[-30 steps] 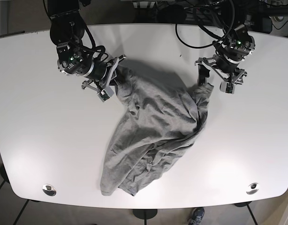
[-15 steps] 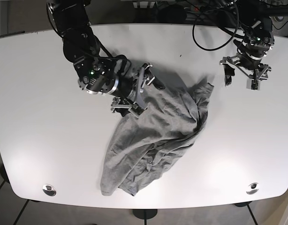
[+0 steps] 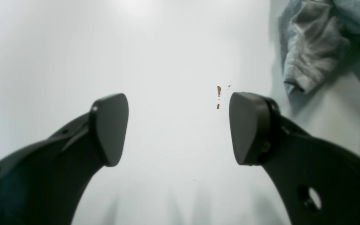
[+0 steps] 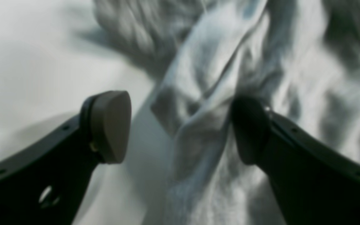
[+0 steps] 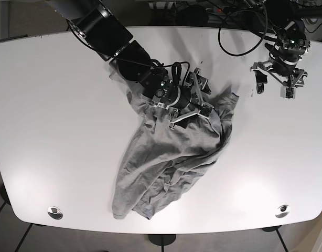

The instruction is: Fold the T-shirt properly

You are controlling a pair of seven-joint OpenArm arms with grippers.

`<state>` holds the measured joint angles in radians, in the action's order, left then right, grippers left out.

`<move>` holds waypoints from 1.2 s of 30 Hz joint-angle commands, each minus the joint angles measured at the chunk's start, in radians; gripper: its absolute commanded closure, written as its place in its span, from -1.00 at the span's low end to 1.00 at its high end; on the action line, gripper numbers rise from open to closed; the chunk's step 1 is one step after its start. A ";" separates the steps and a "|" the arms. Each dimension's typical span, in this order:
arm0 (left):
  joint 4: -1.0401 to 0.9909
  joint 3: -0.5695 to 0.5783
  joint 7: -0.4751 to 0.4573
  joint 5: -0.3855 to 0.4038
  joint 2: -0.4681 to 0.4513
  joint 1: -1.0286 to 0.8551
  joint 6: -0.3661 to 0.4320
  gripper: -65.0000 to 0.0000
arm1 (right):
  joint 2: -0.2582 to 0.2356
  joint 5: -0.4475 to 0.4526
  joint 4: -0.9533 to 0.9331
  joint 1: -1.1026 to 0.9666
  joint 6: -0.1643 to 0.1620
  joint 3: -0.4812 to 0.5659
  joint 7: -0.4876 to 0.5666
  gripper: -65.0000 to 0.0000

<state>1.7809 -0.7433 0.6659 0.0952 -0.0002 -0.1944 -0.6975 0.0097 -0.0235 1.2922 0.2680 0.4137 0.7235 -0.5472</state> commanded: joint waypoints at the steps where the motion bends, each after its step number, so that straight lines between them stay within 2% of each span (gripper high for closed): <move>1: 0.015 -0.002 -0.016 0.015 -0.008 0.005 -0.001 -0.41 | 0.006 0.004 -0.049 0.020 -0.009 -0.006 0.078 -0.43; 3: 0.014 -0.002 -0.016 0.013 -0.008 0.005 -0.001 -0.41 | 0.006 0.001 -0.105 0.018 -0.009 -0.040 0.131 -0.40; 4: 0.014 0.000 -0.016 0.013 -0.008 0.005 -0.001 -0.41 | 0.006 0.003 -0.118 0.017 -0.009 -0.066 0.149 -0.28; 5: 0.014 0.000 -0.016 0.013 -0.008 0.006 -0.001 -0.41 | 0.006 0.006 -0.121 0.012 -0.009 -0.100 0.161 0.06; 8: 0.012 0.000 -0.016 0.013 -0.010 0.006 -0.001 -0.41 | 0.006 0.001 -0.084 -0.006 -0.009 -0.135 0.158 0.91; 11: 0.012 0.001 -0.016 0.013 -0.010 0.006 -0.001 -0.41 | 0.005 0.004 0.068 -0.057 -0.002 -0.183 0.085 0.93; 14: 0.012 0.001 -0.016 0.013 -0.010 0.006 -0.001 -0.41 | 0.009 0.009 0.303 -0.100 0.003 -0.261 -0.044 0.94; 16: 0.012 0.001 -0.016 0.013 -0.007 0.006 -0.001 -0.41 | 0.014 0.009 0.471 -0.082 0.024 -0.304 -0.135 0.94; 19: 0.012 0.028 -0.016 0.013 -0.010 0.005 -0.001 -0.41 | 0.055 0.009 0.565 0.015 0.046 -0.374 -0.219 0.94; 22: 0.044 0.066 -0.016 0.008 -0.010 -0.012 -0.001 -0.41 | 0.106 0.009 0.576 0.198 0.101 -0.491 -0.319 0.94; 25: 0.078 0.101 -0.019 0.010 -0.010 -0.033 -0.001 -0.41 | 0.120 0.010 0.576 0.376 0.144 -0.571 -0.423 0.94; 26: 0.083 0.110 -0.021 0.008 -0.010 -0.035 -0.001 -0.41 | 0.120 0.020 0.576 0.432 0.146 -0.580 -0.457 0.94; 28: 0.093 0.110 -0.022 0.010 -0.007 -0.035 -0.001 -0.42 | 0.117 0.107 0.574 0.594 0.141 -0.586 -0.546 0.94; 31: 0.093 0.115 -0.022 0.011 -0.004 -0.035 -0.001 -0.43 | 0.120 0.167 0.562 0.755 0.141 -0.635 -0.624 0.94; 34: 0.093 0.120 -0.022 0.011 -0.002 -0.030 -0.001 -0.44 | 0.135 0.228 0.470 0.893 0.141 -0.646 -0.638 0.94; 36: 0.093 0.176 -0.022 0.005 -0.008 -0.032 -0.001 -0.46 | 0.147 0.261 0.419 0.950 0.141 -0.689 -0.649 0.94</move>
<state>1.8538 -0.5602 0.6659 0.0826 -0.0040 -0.2333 -0.6971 0.1596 0.2413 1.7023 1.1767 0.5583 0.0357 -1.2320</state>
